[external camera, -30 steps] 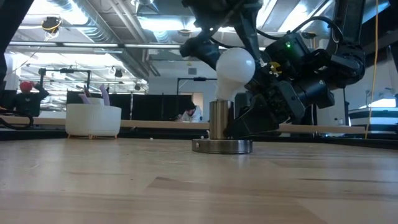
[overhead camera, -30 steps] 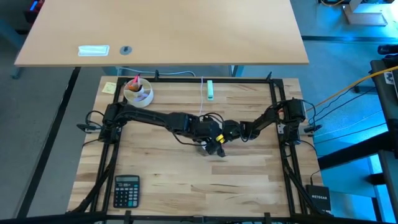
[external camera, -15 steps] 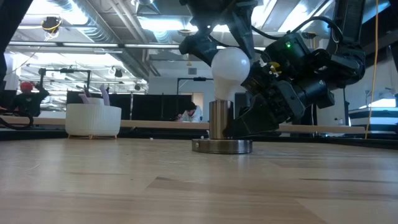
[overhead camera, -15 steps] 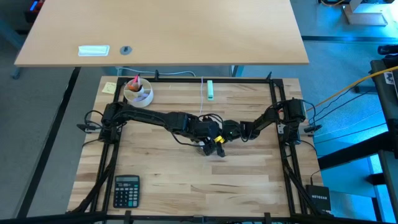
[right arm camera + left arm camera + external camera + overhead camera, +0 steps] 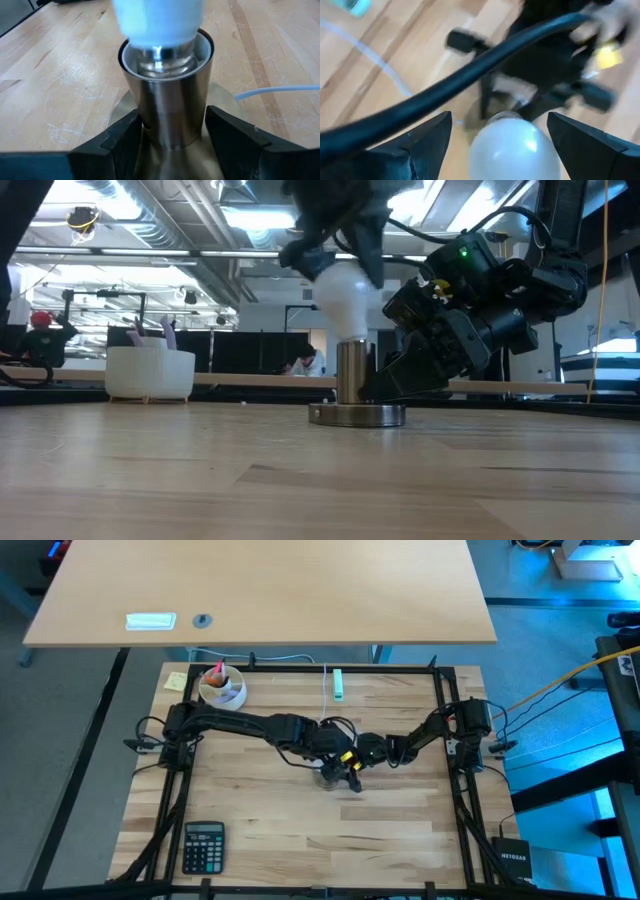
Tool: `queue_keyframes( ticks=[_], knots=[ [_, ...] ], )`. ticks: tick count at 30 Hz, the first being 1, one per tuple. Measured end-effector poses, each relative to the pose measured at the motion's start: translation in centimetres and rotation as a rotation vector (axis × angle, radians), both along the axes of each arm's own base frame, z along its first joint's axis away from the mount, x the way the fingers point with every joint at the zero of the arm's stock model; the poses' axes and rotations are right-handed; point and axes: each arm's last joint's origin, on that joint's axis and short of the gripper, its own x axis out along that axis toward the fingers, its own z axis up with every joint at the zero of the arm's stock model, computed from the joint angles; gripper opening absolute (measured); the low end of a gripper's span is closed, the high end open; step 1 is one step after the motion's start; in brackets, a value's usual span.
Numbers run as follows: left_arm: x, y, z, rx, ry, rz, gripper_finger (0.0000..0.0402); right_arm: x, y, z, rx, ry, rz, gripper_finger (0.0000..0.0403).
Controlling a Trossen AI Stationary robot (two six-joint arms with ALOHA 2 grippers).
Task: Screw lightbulb
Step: Remove the lightbulb from the lamp
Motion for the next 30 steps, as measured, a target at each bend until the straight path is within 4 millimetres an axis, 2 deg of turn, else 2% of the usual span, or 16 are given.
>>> queue_keyframes(
  ticks=[13,20,25,30],
  knots=[
    [0.0,0.4,-0.1,0.013,0.008,-0.001,0.0318,0.0,0.0,0.0,0.000,0.000,0.001,0.0227],
    [-1.3,0.2,2.1,0.019,-0.011,-0.073,0.0318,0.0,0.0,0.0,0.005,0.004,0.001,0.0227],
    [-2.5,0.3,2.4,0.006,0.090,-0.155,0.0318,0.0,0.0,0.0,0.008,0.006,0.005,0.0227],
    [-2.5,1.1,2.3,0.014,0.106,-0.196,0.0318,0.0,0.0,0.0,0.014,0.005,0.013,0.0227]
  ],
)
